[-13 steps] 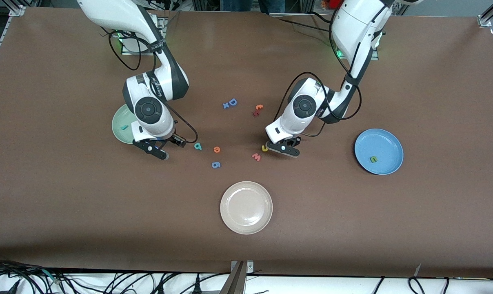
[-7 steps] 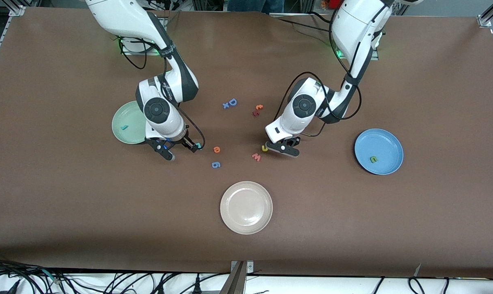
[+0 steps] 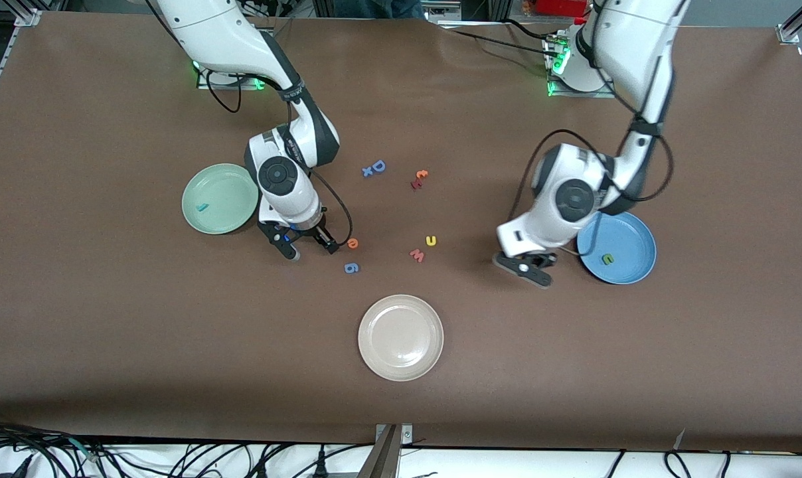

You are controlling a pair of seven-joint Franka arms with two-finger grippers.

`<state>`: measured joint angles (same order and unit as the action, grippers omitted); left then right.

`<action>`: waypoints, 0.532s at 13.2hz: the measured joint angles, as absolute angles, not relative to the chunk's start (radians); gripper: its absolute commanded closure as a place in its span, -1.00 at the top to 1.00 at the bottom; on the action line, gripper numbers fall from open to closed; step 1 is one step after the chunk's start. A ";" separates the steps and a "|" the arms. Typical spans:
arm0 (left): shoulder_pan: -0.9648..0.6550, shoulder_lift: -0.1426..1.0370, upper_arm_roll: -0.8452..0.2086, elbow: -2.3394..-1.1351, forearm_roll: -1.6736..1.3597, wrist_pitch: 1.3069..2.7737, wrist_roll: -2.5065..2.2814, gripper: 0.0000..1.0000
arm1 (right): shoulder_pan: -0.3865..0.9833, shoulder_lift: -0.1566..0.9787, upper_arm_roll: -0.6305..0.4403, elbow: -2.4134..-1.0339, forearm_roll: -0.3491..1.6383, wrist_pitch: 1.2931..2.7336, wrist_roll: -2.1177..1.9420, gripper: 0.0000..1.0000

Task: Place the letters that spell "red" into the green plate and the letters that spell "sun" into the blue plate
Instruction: 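Carry the yellow 2 and teal 6 to the blue and green plates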

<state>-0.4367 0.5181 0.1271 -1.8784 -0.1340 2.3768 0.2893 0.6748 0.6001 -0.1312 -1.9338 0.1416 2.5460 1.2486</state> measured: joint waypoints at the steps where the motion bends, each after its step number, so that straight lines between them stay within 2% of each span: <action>1: -0.408 0.510 0.156 -1.879 -0.134 2.364 0.390 -0.96 | 0.679 0.604 -0.131 -1.934 0.142 2.547 1.253 0.41; 5: -0.298 0.508 0.250 -1.890 -0.134 2.357 0.799 -0.96 | 0.684 0.606 -0.131 -1.931 0.142 2.548 1.255 -0.43; 7: -0.240 0.508 0.255 -1.901 -0.134 2.355 0.934 -0.95 | 0.685 0.603 -0.131 -1.926 0.142 2.546 1.255 -0.60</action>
